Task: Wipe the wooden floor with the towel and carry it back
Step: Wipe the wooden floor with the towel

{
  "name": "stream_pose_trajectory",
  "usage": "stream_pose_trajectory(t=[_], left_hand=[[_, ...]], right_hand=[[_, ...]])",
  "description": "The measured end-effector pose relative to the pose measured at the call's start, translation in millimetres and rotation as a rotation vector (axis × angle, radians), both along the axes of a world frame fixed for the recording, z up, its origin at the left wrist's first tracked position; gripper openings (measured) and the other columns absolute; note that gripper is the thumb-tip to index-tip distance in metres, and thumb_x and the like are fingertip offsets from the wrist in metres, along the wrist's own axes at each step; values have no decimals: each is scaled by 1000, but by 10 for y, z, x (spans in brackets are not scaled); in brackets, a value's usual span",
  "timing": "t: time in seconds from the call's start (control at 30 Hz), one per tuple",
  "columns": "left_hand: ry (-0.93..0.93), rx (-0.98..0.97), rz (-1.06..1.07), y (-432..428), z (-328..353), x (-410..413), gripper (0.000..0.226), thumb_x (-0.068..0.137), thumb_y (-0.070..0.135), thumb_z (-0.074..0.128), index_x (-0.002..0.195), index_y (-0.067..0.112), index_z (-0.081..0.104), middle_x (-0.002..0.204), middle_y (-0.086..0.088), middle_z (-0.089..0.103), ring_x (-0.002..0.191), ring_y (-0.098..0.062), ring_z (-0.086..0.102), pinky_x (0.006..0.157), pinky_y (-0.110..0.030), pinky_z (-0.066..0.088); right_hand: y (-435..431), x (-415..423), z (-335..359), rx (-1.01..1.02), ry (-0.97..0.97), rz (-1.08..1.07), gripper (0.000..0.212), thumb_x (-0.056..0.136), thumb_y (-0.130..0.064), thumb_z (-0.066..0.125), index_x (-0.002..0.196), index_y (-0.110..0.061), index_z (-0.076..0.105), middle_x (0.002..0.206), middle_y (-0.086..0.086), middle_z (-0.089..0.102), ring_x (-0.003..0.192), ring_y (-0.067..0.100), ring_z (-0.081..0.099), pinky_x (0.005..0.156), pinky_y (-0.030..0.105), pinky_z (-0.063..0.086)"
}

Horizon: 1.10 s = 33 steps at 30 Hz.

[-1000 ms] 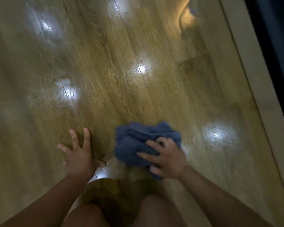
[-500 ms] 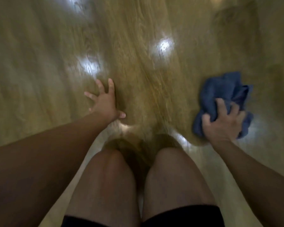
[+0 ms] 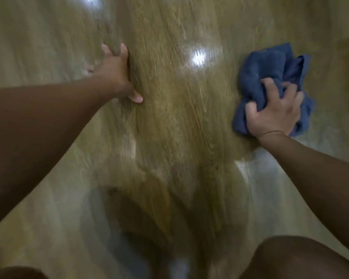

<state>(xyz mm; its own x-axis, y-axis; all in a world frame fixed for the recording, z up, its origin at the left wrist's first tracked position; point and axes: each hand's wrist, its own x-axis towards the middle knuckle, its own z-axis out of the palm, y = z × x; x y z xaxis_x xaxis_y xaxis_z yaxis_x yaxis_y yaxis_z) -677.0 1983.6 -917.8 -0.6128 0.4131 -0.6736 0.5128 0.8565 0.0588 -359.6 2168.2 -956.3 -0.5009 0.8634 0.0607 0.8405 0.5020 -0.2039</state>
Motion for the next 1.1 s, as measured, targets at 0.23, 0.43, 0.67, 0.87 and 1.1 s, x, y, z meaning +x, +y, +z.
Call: stream_pose_trajectory(t=[0.23,0.43,0.67,0.87,1.1], left_hand=[[78,262,138,-178,133,419,94,65,34,92,144,10,46,143,-16,52,130,-36,52,111,-48,40],[-72,-147,-67,-1282,190,1816,147,58,41,95,158,21,-11,165,-16,-10,149,-47,11,117,-54,29],[-1,-65,-130,-1702,-71,1924,140,61,41,93,159,25,-6,166,-8,-16,148,-48,-10,118,-62,15],[63,-18,-117,-1806,-130,1899,145,53,41,96,160,23,-1,166,-17,-8,150,-46,-4,122,-53,3],[86,-8,-123,-1798,-52,1939,143,52,41,97,160,25,4,167,-13,-4,151,-41,7,123,-47,10]], right_hand=[[-23,41,13,-1,16,-43,53,81,-47,44,131,-33,50,134,12,46,123,40,42,91,44,42],[-62,70,47,-10,-15,-21,57,84,-49,38,139,-37,46,143,6,45,125,39,42,96,44,39],[-2040,332,-23,-188,161,542,51,71,-43,65,120,-31,70,119,9,63,91,34,50,75,45,44],[-1332,941,-95,-86,160,774,50,74,-38,65,122,-24,69,121,16,66,91,38,59,81,45,46],[773,2524,55,-1,-192,-121,68,79,-55,35,141,-30,41,139,26,46,124,52,43,109,60,33]])
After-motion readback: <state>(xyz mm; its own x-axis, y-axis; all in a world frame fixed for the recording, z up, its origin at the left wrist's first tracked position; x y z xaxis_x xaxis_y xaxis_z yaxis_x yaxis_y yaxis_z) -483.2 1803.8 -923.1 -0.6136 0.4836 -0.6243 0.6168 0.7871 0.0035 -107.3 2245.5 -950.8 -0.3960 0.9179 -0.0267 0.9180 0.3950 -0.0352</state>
